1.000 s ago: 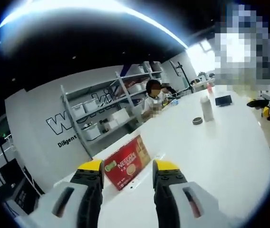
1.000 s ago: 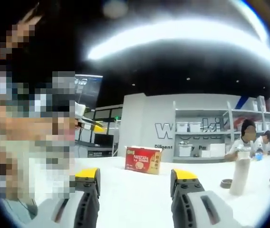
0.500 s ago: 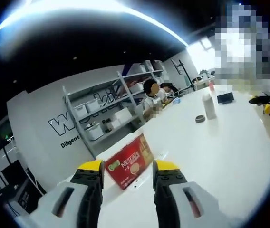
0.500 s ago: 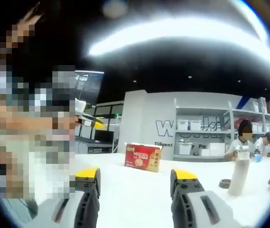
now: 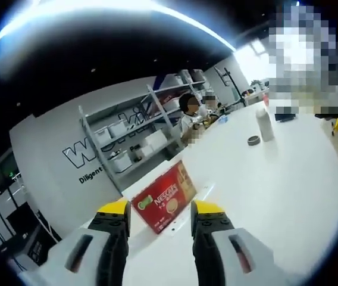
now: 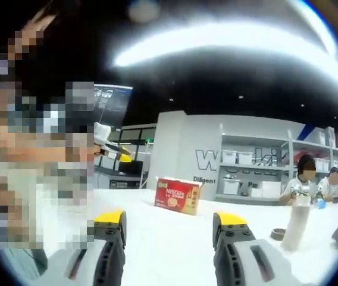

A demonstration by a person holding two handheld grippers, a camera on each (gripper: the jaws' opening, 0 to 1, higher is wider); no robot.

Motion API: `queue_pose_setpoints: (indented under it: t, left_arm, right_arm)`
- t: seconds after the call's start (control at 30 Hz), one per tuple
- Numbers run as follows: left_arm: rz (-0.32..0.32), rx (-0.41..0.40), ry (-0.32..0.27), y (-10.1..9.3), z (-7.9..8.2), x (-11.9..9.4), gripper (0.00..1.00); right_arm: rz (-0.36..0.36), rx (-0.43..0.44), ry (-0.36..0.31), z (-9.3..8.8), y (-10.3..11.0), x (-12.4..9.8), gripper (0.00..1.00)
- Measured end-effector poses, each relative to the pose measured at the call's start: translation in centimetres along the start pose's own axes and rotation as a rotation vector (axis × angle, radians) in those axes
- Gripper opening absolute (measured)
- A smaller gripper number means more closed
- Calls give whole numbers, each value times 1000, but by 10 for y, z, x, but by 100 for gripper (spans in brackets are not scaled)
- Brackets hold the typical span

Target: Tear open the coffee pouch, take out the coffee, and pour the coffee from the pouch into the cup

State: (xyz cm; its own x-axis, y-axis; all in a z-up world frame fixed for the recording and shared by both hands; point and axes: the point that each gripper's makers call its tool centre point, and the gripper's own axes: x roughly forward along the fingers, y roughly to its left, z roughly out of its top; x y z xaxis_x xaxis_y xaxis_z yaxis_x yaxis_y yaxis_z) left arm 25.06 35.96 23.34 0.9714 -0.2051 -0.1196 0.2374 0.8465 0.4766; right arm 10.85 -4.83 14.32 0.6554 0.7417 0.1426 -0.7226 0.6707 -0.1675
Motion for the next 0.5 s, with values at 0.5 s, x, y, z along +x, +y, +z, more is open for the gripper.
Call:
queue_pose_setpoints:
  t: [0.5]
  left_arm:
    - [-4,23,2,12,-7,35,41]
  right_arm:
    - [45,5,-26,23,14,-1,58]
